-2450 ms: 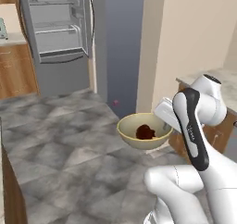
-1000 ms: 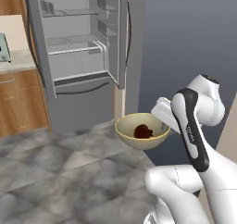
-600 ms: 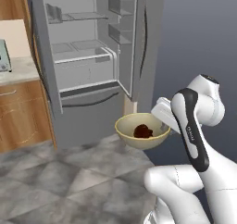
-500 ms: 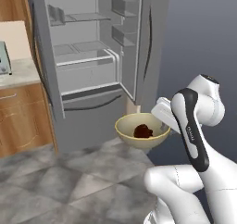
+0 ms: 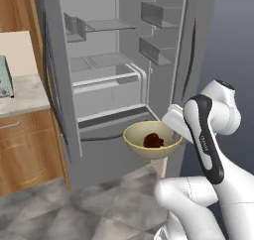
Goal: Place one of the steaks on the plate and the other in the bowl. Then place the bowl in the fridge.
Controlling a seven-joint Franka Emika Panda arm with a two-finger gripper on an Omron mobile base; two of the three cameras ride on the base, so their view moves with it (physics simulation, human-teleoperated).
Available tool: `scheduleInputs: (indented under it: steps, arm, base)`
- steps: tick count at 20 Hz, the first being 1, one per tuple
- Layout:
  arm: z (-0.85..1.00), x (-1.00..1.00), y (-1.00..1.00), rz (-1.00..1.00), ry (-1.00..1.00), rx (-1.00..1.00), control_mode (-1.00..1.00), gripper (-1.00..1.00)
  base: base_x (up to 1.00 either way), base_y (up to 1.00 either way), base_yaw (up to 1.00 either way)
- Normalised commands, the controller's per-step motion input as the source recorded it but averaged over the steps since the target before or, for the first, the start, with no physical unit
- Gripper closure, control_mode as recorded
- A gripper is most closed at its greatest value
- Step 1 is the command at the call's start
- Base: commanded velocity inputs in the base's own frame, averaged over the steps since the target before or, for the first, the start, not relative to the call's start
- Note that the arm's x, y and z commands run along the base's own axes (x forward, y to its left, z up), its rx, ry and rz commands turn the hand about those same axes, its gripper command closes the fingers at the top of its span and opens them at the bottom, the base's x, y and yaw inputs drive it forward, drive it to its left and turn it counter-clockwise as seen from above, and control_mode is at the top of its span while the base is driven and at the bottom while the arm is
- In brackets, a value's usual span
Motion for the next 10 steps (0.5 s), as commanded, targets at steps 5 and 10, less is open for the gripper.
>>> scheduleInputs:
  steps: [5, 10]
  arm:
    - [0.00, 0.00, 0.00, 0.00, 0.00, 0.00, 1.00, 1.00]
    - [0.00, 0.00, 0.00, 0.00, 0.00, 0.00, 1.00, 1.00]
  base:
    - [1.00, 0.00, 0.00]
    - [1.00, -0.05, 0.00]
